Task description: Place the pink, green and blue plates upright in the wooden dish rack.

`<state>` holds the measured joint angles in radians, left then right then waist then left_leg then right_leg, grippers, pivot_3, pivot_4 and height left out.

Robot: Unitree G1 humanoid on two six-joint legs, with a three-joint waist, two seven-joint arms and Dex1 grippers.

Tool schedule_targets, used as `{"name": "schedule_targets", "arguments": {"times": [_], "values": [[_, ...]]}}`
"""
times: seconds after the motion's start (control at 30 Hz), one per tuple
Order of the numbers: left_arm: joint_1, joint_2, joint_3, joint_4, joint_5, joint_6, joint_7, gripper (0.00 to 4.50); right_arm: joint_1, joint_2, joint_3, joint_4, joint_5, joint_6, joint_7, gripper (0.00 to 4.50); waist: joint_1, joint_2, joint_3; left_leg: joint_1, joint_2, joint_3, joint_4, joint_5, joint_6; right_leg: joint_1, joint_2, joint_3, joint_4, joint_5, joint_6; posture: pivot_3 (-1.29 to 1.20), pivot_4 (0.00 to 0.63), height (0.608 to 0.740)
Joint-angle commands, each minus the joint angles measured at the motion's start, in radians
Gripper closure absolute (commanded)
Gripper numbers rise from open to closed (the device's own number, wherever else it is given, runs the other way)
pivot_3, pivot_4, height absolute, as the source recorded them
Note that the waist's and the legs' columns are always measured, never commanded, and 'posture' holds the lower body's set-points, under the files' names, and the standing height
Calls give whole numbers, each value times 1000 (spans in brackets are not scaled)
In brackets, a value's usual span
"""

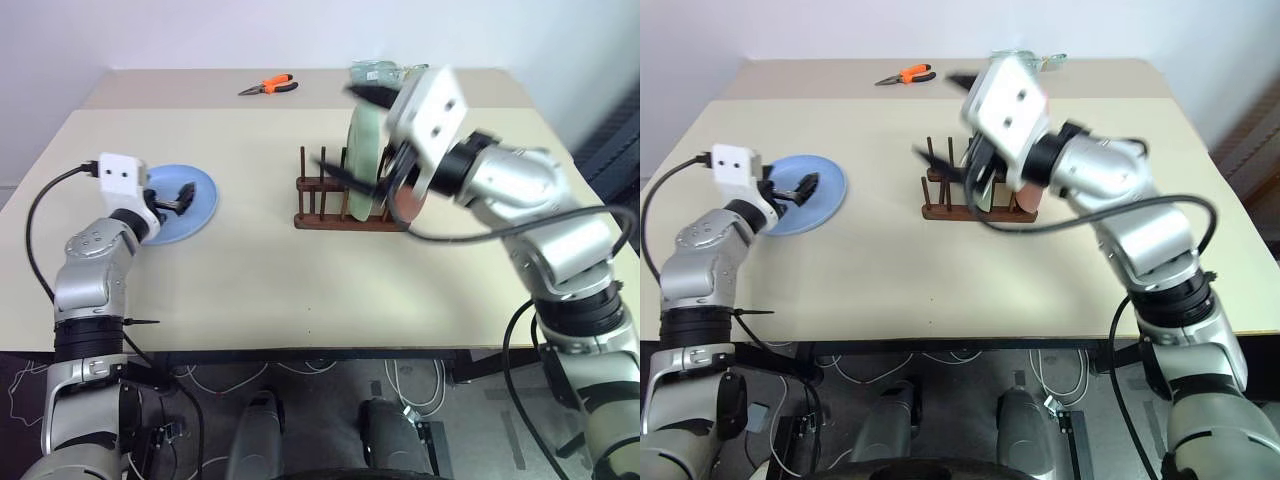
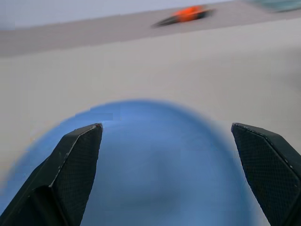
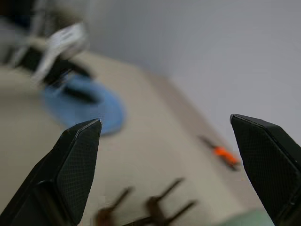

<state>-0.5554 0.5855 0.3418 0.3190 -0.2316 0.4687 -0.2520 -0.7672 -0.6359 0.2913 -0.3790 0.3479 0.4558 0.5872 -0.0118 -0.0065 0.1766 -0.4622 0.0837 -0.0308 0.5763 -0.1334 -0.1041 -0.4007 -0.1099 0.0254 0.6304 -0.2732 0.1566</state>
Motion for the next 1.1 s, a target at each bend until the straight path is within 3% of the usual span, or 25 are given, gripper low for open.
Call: {"name": "schedule_targets", "arguments": {"times": [0.03,0.3,0.33,0.43,0.63,0.83,1.1], "values": [[-4,46,73,19,23,78,106,0,22,34,8,-7,-60,-43,16,39,0,0,0,0,0,0,0,0,0,0,0,0,0,0,0,0,150,740],[7,-19,165,-43,-120,341,117,0,63,105,21,37,-143,-79,49,39,4,-1,-1,0,0,0,0,1,-2,1,0,-1,0,0,0,0,150,740],[2,-31,173,-40,-141,368,111,240,67,112,19,34,-149,-79,50,12,3,-1,-1,0,0,0,0,1,-2,1,0,-1,1,0,0,0,150,740],[-19,-67,227,-20,-190,403,141,1277,87,122,16,22,-169,-83,54,0,3,-2,-1,1,0,-1,0,1,-2,1,0,-1,1,0,0,0,150,740],[-60,-86,305,36,-222,380,216,4410,112,123,5,19,-192,-67,62,0,1,-2,-1,1,0,-1,0,1,-2,1,0,-1,1,0,0,0,150,740],[-112,-63,159,-68,-183,196,82,4466,92,125,16,40,-264,-103,49,0,3,-3,-1,1,0,-1,0,1,-3,2,0,-1,0,0,0,0,150,740],[-339,-2,-22,-300,-232,322,-32,4466,-13,186,144,195,-493,-297,33,0,6,-8,2,0,0,0,-1,2,-4,1,1,-1,-1,1,0,0,150,740]]}}
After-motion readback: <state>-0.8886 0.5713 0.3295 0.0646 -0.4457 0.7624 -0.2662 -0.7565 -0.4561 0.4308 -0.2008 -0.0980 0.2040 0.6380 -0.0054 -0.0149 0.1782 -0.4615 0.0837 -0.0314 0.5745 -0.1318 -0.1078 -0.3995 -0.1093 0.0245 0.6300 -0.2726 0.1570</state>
